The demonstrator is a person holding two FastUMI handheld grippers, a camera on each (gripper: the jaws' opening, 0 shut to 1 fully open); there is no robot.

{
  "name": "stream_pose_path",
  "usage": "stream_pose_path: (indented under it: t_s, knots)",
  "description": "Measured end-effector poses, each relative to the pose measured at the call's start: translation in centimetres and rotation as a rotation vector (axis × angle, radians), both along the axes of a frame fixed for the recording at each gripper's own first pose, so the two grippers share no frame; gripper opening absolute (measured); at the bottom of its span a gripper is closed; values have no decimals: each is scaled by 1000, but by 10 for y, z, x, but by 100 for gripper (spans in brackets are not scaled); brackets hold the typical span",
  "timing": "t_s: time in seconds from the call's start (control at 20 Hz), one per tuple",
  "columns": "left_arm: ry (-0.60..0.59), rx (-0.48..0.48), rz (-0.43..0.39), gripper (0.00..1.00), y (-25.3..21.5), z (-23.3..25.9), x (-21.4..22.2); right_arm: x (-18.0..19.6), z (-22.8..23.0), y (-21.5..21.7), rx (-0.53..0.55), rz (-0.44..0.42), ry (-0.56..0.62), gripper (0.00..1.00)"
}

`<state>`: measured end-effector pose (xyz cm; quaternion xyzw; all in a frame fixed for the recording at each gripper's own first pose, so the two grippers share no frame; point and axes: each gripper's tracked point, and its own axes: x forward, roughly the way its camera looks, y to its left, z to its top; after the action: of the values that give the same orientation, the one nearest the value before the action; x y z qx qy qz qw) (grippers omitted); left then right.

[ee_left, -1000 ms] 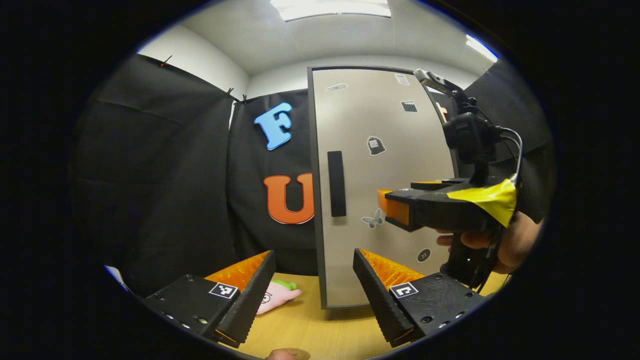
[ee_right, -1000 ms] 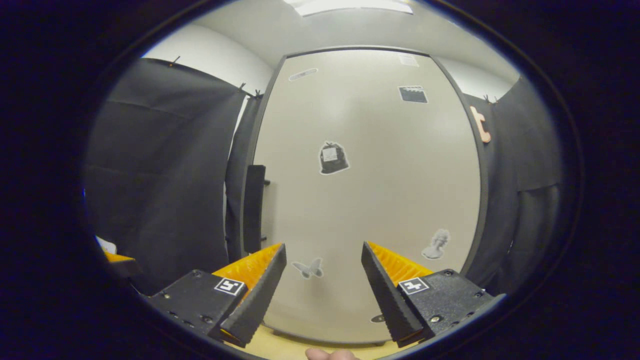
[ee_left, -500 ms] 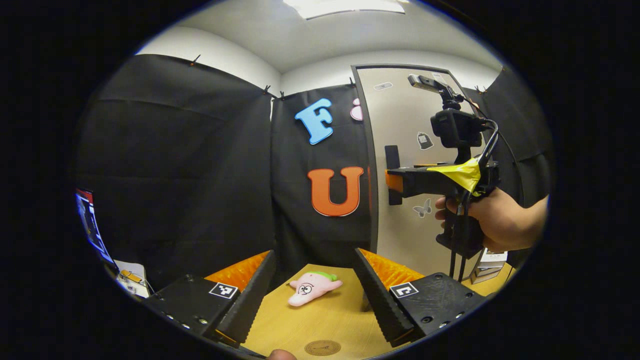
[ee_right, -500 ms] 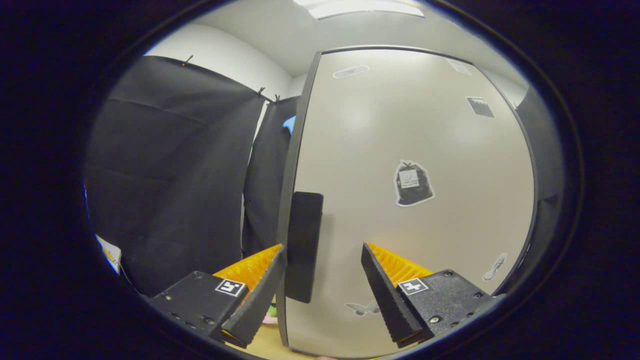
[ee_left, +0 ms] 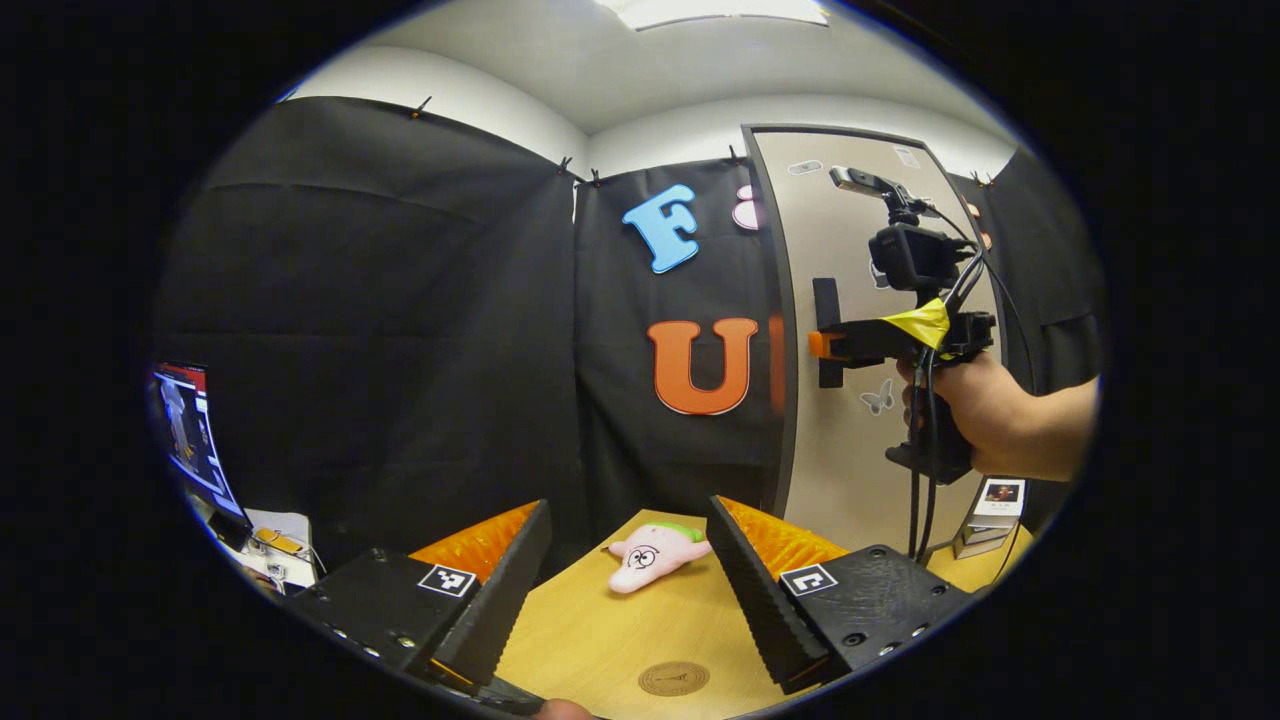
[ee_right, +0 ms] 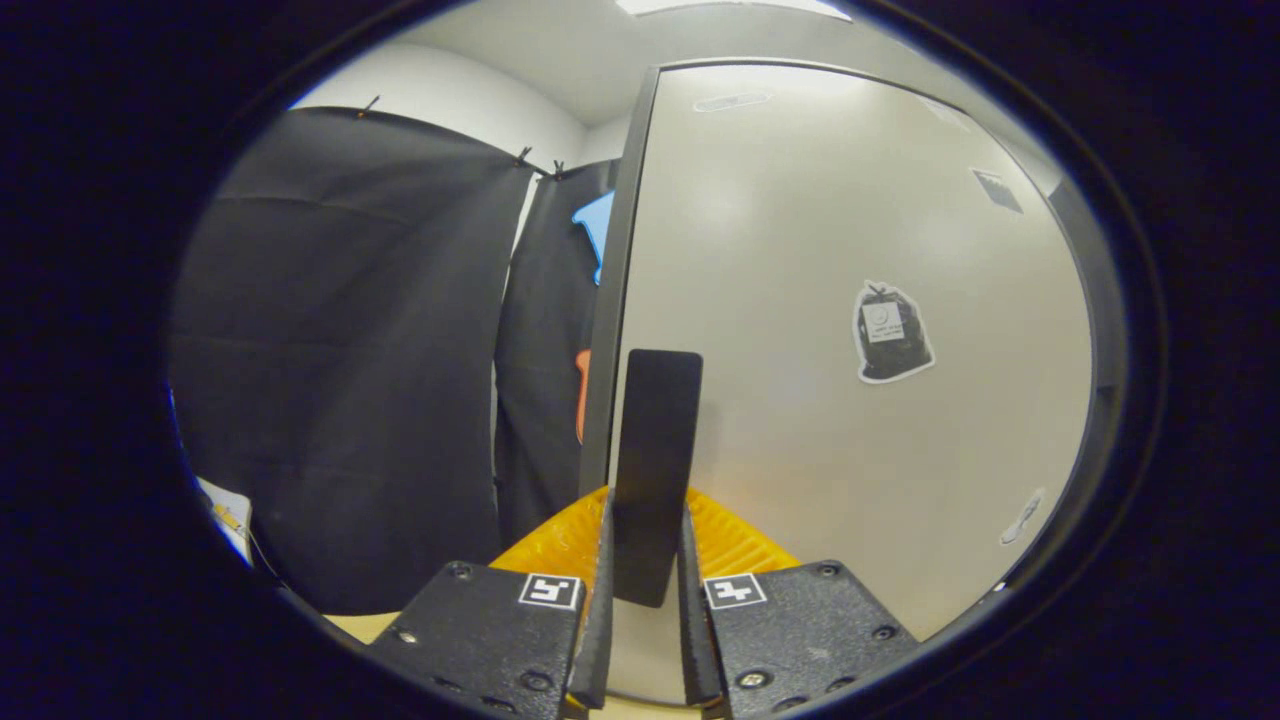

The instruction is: Open the cabinet door with the right hand, grasp the bottle in the cabinet with the left hand and place it on the coaster, then close the cabinet door with the right hand.

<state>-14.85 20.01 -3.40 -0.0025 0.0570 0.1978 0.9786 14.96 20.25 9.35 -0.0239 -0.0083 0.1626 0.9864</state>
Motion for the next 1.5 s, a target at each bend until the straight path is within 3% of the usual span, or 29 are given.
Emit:
stream_pose_path:
  t_s: [0.3, 0.6, 0.85, 1.2, 1.5]
  knots:
    - [-33, -32, 12, 95, 19, -3, -16, -8, -2, -1, 9, 26, 94, 22]
    - [-77, -74, 10, 95, 39, 2, -9, -36, -1, -2, -20, 29, 91, 22]
    - [-50, -115, -67, 95, 7, -19, -4, -64, 1, -8, -10, 41, 116, 22]
    - [-41, -45, -201, 95, -17, -21, 0, -99, 2, -23, 0, 69, 154, 22]
    - [12, -39, -158, 95, -27, -25, 3, -131, 2, -50, 41, 94, 186, 22]
